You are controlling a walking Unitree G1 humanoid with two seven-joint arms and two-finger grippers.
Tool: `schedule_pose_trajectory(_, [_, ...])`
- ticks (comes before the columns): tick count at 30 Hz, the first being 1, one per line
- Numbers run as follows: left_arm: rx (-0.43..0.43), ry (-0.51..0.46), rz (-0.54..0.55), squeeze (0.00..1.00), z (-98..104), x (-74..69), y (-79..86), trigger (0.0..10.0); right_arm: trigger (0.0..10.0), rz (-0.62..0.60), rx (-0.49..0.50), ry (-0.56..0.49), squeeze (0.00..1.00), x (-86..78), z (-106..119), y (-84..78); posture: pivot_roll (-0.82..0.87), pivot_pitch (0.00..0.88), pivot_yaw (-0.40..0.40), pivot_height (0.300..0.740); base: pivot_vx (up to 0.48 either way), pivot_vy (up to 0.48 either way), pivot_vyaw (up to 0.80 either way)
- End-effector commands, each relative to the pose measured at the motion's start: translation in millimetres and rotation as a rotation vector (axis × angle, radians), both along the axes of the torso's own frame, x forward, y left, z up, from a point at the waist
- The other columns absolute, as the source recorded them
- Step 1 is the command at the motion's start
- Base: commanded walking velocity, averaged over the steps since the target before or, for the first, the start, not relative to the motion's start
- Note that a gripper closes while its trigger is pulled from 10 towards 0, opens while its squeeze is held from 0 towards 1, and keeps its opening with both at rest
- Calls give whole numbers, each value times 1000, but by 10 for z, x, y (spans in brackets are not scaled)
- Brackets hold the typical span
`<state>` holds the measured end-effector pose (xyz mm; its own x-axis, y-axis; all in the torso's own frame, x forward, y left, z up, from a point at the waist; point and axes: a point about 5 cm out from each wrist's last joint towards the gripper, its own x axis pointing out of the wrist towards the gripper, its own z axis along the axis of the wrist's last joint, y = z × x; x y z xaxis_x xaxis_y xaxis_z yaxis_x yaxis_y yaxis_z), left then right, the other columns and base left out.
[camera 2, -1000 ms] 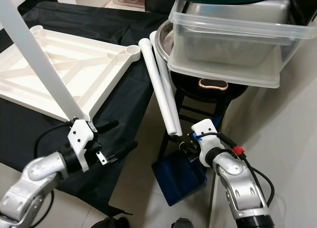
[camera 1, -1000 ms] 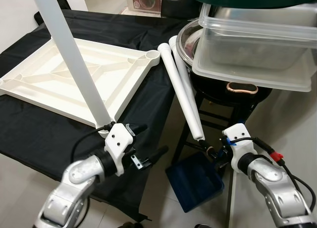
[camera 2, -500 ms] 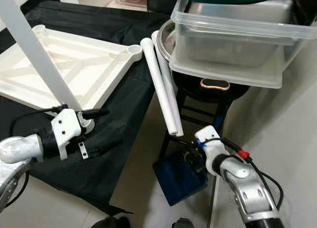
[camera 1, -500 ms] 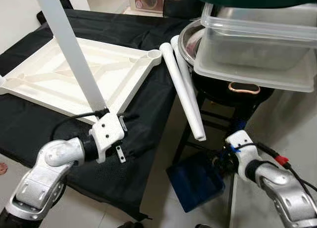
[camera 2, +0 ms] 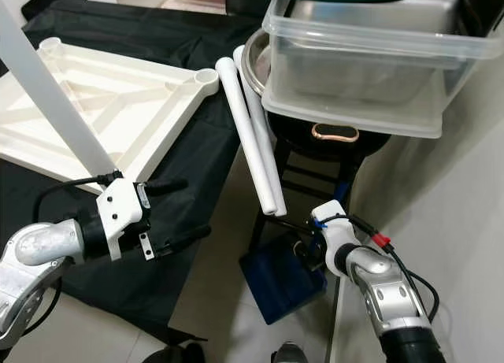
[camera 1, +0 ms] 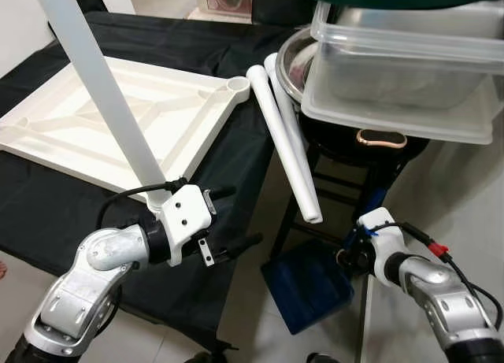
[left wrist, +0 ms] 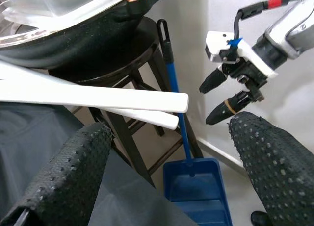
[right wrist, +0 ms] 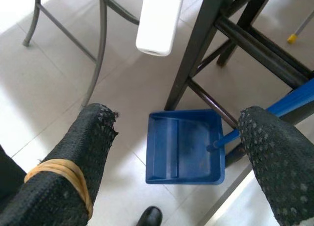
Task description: Building children table
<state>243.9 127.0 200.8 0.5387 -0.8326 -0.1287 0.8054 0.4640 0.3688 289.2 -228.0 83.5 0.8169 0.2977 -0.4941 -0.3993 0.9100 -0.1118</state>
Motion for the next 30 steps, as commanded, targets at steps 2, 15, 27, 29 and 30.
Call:
schedule_pose_trajectory(2, [1, 11, -10, 0, -14, -50, -42, 10000, 10000, 13, 32, 31, 0, 33, -114, 73, -52, 252, 10, 740, 0, 0, 0])
schedule_pose_trajectory(15, [-11, 1, 20, 0, 10, -69, -43, 10000, 10000, -1, 104, -4, 0, 272, -170, 304, -36, 265, 3, 740, 0, 0, 0])
schedule_pose_trajectory(27, [-14, -9, 57, 0, 40, -90, -35, 10000, 10000, -88, 128, -109, 0, 499, -61, 324, -6, 282, -6, 740, 0, 0, 0])
schedule_pose_trajectory(29, [-13, -8, 60, 0, 44, -98, -32, 10000, 10000, -95, 137, -119, 0, 514, -59, 308, -6, 283, -6, 740, 0, 0, 0])
schedule_pose_trajectory(30, [-13, -8, 60, 0, 44, -98, -33, 10000, 10000, -95, 137, -121, 0, 518, -62, 308, -6, 283, -6, 740, 0, 0, 0])
